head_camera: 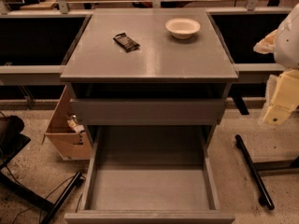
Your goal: Place rxbar chocolate into middle drawer
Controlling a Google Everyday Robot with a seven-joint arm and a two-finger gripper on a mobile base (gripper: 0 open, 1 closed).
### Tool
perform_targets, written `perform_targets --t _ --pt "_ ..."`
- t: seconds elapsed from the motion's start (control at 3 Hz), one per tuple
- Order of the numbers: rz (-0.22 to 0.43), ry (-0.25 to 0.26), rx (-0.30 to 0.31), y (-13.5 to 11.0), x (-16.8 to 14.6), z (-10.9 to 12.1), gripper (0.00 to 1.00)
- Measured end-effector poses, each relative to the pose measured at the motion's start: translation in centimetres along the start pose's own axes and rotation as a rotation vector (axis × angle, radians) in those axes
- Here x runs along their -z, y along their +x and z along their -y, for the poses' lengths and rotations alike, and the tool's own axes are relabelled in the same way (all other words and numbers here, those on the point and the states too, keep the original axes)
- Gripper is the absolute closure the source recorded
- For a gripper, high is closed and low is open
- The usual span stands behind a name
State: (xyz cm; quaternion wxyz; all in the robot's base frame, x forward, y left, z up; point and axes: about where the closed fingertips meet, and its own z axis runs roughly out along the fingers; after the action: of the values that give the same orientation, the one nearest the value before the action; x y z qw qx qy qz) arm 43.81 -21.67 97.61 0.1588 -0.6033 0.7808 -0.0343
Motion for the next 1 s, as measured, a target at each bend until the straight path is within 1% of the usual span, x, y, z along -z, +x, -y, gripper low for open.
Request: perform_targets --t 0.33,0.67,1.0 --pt "0.0 0.0 0.0 0.0 0.0 0.0 0.0" --pt "0.102 0.121 0.034 -1.6 -0.6 4.3 0.0" --pt "0.289 0.21 0.021 -4.2 -2.2 9.4 0.0"
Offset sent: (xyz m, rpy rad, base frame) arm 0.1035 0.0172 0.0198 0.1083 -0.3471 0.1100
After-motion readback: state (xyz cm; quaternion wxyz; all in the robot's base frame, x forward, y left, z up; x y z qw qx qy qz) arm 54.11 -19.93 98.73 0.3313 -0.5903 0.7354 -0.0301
